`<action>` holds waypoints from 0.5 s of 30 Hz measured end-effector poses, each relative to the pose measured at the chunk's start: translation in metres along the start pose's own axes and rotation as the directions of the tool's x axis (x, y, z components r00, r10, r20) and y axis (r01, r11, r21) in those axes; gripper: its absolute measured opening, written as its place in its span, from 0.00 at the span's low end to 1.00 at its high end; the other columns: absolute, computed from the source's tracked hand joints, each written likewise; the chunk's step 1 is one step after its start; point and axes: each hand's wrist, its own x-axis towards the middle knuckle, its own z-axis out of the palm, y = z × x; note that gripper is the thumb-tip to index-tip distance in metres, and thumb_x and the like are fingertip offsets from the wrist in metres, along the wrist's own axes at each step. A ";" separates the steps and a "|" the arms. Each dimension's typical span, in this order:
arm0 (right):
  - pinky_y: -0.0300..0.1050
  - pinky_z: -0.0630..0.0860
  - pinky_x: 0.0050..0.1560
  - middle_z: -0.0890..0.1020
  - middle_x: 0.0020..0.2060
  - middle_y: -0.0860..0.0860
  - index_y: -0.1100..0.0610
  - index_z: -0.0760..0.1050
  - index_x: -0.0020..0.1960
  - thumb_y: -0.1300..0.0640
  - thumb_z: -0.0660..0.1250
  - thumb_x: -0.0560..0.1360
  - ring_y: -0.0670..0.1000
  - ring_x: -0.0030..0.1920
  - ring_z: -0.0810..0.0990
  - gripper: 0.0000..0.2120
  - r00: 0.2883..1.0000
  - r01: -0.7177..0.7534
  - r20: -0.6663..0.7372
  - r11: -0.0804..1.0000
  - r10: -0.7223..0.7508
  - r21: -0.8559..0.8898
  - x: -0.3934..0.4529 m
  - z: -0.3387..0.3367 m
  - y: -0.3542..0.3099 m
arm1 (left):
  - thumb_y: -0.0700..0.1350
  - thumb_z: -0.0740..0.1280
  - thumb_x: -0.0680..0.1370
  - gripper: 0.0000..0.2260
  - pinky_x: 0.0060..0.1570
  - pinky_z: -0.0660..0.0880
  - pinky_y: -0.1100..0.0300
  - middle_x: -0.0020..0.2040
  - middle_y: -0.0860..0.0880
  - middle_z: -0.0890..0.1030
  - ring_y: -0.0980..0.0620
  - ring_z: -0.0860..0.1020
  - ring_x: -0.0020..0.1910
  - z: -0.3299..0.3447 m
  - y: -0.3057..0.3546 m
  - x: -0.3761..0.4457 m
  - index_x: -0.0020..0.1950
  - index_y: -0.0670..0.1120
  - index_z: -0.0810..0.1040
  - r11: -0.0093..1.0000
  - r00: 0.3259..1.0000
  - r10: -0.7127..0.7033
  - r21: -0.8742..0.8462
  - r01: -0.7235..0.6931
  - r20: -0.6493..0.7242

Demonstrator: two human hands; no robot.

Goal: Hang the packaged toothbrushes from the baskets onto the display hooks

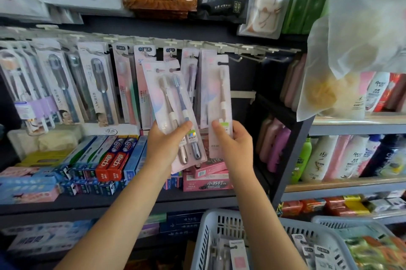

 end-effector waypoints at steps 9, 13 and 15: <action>0.50 0.81 0.42 0.85 0.37 0.49 0.56 0.83 0.51 0.51 0.70 0.79 0.49 0.39 0.85 0.09 1.000 -0.017 0.009 0.999 0.017 0.031 0.008 0.002 -0.016 | 0.39 0.75 0.75 0.16 0.38 0.79 0.68 0.52 0.50 0.87 0.57 0.85 0.47 -0.004 0.001 -0.003 0.62 0.46 0.81 1.000 1.000 0.029 0.002 -0.029 0.000; 0.48 0.82 0.42 0.87 0.42 0.53 0.58 0.83 0.53 0.51 0.70 0.79 0.52 0.42 0.86 0.10 1.000 -0.009 0.009 0.999 0.008 0.054 -0.002 0.001 -0.014 | 0.40 0.76 0.75 0.17 0.52 0.80 0.56 0.53 0.50 0.87 0.53 0.85 0.51 -0.006 0.000 -0.004 0.63 0.47 0.81 1.000 1.000 0.018 0.001 -0.018 -0.003; 0.52 0.84 0.45 0.87 0.42 0.54 0.58 0.83 0.53 0.51 0.70 0.79 0.54 0.43 0.87 0.10 1.000 -0.010 0.002 0.998 0.010 0.062 -0.003 0.001 -0.014 | 0.40 0.76 0.75 0.17 0.53 0.80 0.55 0.52 0.51 0.87 0.53 0.85 0.51 -0.006 -0.001 -0.004 0.63 0.48 0.81 1.000 1.000 0.017 0.002 -0.017 -0.005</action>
